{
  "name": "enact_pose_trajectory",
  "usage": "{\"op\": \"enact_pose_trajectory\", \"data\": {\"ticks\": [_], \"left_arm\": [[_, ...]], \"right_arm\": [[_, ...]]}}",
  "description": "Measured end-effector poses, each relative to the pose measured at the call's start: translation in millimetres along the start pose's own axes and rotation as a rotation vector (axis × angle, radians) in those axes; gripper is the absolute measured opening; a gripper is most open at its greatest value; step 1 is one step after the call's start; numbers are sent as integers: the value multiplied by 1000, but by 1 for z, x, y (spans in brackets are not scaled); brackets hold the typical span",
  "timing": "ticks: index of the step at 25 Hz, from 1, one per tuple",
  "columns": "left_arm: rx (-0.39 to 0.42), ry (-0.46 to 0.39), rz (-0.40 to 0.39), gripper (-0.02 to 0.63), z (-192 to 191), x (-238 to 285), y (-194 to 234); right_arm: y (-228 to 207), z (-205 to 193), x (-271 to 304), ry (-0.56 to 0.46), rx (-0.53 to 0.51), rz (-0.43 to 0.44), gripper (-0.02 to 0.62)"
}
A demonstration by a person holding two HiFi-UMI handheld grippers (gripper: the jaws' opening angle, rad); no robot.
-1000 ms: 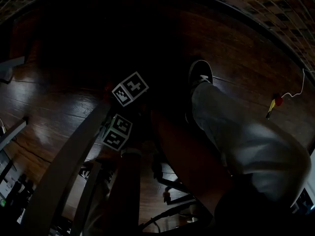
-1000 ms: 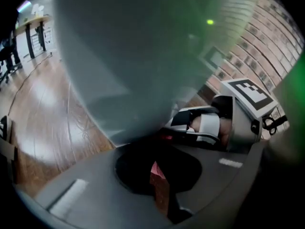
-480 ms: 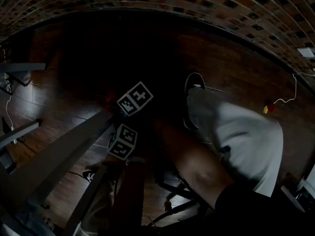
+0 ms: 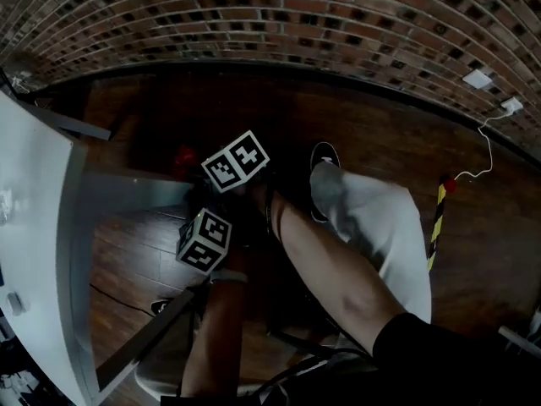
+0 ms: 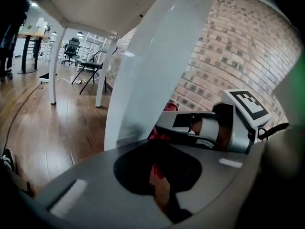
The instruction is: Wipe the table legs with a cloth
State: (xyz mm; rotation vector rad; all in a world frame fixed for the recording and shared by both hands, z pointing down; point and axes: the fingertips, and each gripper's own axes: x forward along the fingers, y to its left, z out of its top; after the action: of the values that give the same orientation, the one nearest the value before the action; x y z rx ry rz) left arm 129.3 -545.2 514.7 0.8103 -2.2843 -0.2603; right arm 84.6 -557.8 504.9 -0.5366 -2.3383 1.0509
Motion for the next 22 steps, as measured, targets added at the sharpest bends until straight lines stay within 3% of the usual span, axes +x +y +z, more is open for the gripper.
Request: {"op": "enact_pose_trajectory", "data": {"ticks": [7,16,22], "left_arm": [[-4,-127,-83,0,67,-59,-46],[-40,-309,-159,0,152,-113,-85],[29,-357,-290,0,183,-132,-115]], "right_arm": [[81,55,-42,-97,-103,7,48],[167,123,-72,-190,-246,92,48],[200,152,-87,-300,-283,117,47]]}}
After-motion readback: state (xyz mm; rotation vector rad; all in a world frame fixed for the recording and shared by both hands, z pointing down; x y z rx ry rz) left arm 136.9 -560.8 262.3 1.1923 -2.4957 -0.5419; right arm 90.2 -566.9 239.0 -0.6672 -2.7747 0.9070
